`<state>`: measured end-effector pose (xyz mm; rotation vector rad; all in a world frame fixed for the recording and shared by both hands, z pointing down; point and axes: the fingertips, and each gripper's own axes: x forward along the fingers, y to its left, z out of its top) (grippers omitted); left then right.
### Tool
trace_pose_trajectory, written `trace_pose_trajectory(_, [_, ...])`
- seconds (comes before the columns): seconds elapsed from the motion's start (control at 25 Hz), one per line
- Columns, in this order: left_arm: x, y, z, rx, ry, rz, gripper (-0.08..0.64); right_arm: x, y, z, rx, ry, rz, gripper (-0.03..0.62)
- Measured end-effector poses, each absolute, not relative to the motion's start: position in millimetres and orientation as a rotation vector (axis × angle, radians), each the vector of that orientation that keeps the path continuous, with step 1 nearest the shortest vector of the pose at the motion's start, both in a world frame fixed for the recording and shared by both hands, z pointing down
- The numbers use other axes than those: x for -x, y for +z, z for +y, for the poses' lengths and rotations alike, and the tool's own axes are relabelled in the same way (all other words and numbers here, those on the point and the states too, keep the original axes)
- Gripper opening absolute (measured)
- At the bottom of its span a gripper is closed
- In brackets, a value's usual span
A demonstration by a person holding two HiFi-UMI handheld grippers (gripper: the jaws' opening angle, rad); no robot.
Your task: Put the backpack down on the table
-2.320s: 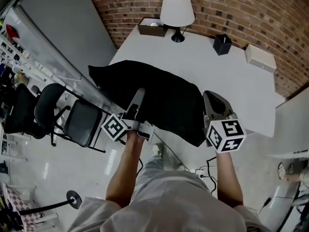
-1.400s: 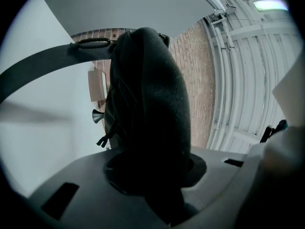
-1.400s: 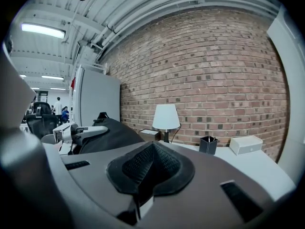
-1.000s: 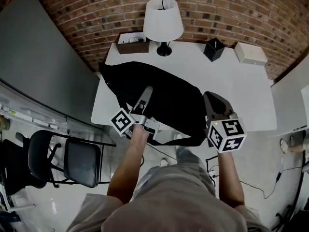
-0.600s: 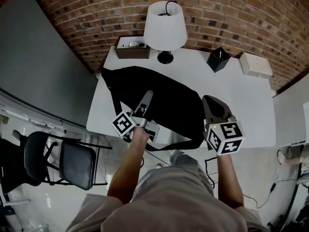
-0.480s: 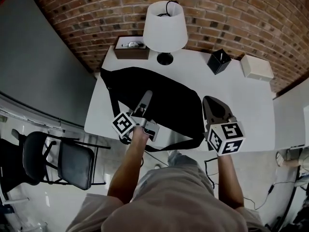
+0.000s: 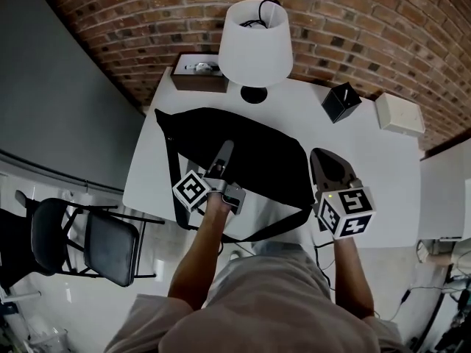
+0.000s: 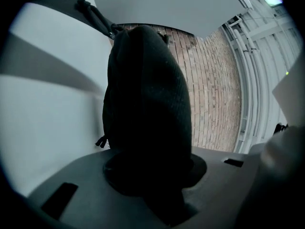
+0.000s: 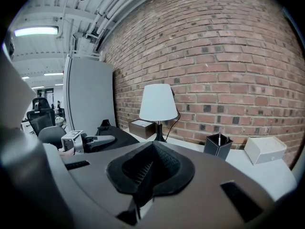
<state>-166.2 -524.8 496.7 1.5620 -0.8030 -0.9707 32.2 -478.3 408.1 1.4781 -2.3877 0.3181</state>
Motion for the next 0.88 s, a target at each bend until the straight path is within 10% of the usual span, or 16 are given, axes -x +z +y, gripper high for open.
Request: trace_pose_trajectory(0.88, [173,540,-522,-1.508,-0.904,-0.824,0.120,22,436,-489,-1.311,0.386,-2.442,0.002])
